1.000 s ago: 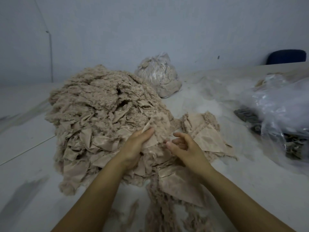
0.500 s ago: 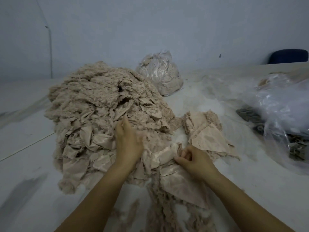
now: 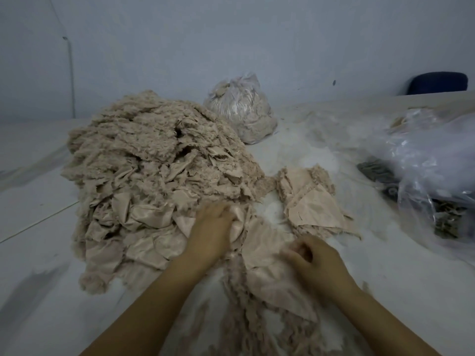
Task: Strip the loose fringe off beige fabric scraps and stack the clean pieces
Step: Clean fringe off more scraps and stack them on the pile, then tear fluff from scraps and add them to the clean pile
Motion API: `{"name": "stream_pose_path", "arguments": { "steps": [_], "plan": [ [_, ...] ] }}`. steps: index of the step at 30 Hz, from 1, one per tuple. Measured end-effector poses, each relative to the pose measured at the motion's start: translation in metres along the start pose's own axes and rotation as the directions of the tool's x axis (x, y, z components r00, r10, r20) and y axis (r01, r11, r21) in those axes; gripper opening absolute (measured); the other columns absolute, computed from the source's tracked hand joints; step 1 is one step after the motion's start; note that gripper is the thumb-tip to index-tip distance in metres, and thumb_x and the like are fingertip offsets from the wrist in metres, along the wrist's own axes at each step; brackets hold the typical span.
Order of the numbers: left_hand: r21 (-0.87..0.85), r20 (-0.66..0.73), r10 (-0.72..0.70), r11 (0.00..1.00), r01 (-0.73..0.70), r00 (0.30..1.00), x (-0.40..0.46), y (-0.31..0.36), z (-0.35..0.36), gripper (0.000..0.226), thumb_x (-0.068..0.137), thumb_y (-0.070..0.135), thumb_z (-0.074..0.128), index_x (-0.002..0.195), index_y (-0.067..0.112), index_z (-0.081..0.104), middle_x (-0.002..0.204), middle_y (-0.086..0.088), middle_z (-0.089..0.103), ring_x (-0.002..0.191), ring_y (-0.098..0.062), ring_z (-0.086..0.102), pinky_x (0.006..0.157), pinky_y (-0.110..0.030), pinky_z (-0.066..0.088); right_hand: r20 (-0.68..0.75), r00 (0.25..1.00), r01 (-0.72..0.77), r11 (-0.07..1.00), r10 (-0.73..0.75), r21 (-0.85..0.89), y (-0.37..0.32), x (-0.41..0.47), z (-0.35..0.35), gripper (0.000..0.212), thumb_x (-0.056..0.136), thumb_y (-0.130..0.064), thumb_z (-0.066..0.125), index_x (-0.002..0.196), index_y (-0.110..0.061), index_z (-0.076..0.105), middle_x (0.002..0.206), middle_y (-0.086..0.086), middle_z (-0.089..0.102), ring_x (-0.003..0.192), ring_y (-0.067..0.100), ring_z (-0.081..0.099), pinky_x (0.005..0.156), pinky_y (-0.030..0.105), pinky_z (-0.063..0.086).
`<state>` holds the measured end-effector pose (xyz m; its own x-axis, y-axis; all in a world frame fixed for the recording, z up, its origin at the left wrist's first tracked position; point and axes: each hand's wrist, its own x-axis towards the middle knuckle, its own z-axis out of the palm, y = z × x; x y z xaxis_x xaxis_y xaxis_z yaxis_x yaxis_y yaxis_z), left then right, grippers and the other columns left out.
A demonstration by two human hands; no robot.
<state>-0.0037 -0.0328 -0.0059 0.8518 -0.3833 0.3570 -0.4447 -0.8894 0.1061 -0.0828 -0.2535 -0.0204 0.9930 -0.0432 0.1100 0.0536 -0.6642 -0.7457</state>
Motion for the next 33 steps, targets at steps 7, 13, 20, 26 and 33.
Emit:
{"name": "stream_pose_path", "arguments": {
  "steps": [7, 13, 20, 26, 33],
  "plan": [
    [-0.335, 0.367, 0.336, 0.918, -0.213, 0.868, -0.009, 0.051, 0.030, 0.046, 0.104, 0.031, 0.028, 0.149, 0.020, 0.025, 0.158, 0.004, 0.018, 0.146, -0.012, 0.009, 0.114, -0.018, 0.000, 0.035, 0.998, -0.036, 0.976, 0.045, -0.213, 0.004, 0.003, 0.017, 0.037, 0.090, -0.040, 0.060, 0.066, -0.026, 0.035, 0.067, -0.009, 0.044, 0.067, 0.013, 0.046, 0.052, 0.020, 0.026],
    [-0.191, 0.428, 0.076, 0.982, 0.008, 0.900, 0.000, 0.039, 0.052, 0.055, 0.103, 0.038, 0.020, 0.152, 0.017, 0.004, 0.160, 0.003, -0.006, 0.145, -0.009, -0.007, 0.111, -0.020, -0.006, -0.116, 0.990, -0.067, 0.993, 0.078, 0.092, 0.014, 0.000, 0.006, 0.034, 0.088, -0.021, 0.066, 0.069, -0.018, 0.038, 0.062, -0.005, 0.044, 0.057, 0.005, 0.039, 0.055, 0.014, 0.034],
    [-0.383, 0.336, 0.008, 0.915, 0.129, 0.942, -0.003, 0.038, 0.047, 0.051, 0.103, 0.035, 0.026, 0.150, 0.015, 0.020, 0.159, -0.001, 0.012, 0.144, -0.007, 0.009, 0.106, -0.007, -0.001, -0.277, 0.953, 0.048, 0.844, 0.121, 0.534, 0.000, 0.004, -0.009, 0.019, 0.093, -0.015, 0.059, 0.077, -0.010, 0.049, 0.053, -0.006, 0.046, 0.047, 0.005, 0.041, 0.046, 0.016, 0.034],
    [-0.909, 0.413, -0.034, 0.051, 0.415, 0.910, -0.002, 0.072, 0.020, 0.073, 0.073, 0.062, 0.068, 0.133, 0.025, 0.049, 0.129, 0.009, 0.055, 0.115, -0.003, 0.055, 0.095, -0.021, 0.044, -0.035, 0.993, -0.045, 0.647, 0.110, 0.761, -0.023, 0.023, -0.010, 0.021, 0.097, -0.018, 0.053, 0.104, 0.002, 0.056, 0.082, 0.012, 0.069, 0.071, 0.022, 0.065, 0.062, 0.031, 0.054],
    [-0.910, 0.414, -0.335, -0.174, 0.377, 0.846, 0.010, 0.078, 0.022, 0.034, 0.087, 0.026, 0.065, 0.106, -0.002, 0.064, 0.094, -0.019, 0.071, 0.083, -0.029, 0.070, 0.075, -0.036, 0.056, 0.145, 0.988, -0.143, 0.715, 0.059, 0.684, -0.026, 0.021, 0.005, 0.050, 0.086, -0.049, 0.058, 0.095, 0.000, 0.058, 0.071, 0.024, 0.064, 0.061, 0.039, 0.063, 0.060, 0.043, 0.054]
  ]
}}
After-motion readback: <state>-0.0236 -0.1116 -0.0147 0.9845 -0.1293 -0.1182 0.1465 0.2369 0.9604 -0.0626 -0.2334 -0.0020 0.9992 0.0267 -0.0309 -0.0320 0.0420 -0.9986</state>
